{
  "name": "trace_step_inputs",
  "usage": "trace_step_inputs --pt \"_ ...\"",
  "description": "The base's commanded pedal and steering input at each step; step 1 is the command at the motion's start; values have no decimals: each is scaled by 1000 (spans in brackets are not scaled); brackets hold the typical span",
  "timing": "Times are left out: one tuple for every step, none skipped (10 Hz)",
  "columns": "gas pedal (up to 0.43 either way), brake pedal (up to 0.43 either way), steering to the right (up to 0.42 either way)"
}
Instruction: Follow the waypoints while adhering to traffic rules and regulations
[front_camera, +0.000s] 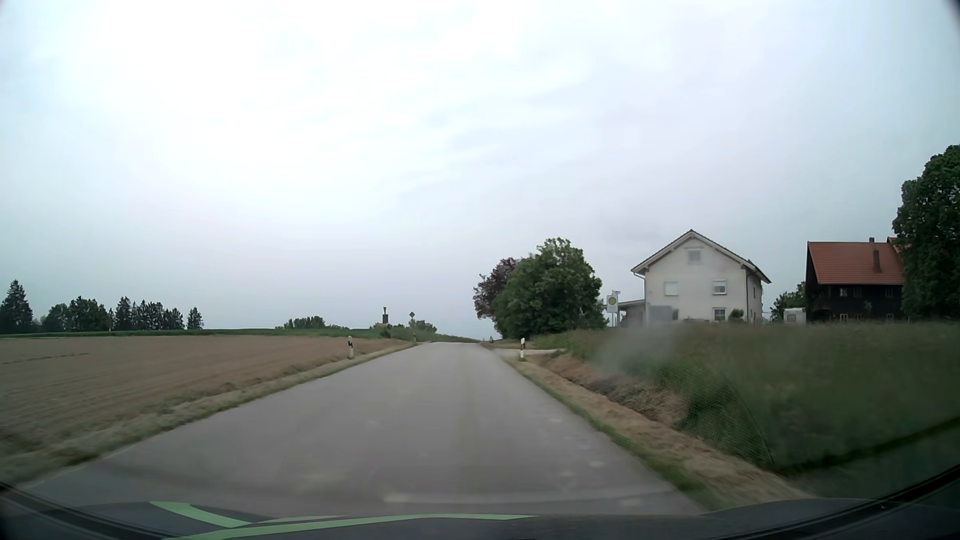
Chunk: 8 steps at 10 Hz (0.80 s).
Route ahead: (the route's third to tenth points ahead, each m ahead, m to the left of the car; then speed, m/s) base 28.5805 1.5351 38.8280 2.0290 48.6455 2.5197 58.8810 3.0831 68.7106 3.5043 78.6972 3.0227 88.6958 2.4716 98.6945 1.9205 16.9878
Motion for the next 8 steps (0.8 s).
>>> trace_step_inputs --pt "138 0 -17" --pt "138 0 -17" --pt "150 0 -16" --pt "150 0 -13" --pt "150 0 -9" --pt "150 0 -7" --pt "150 0 -6" --pt "150 0 -5"
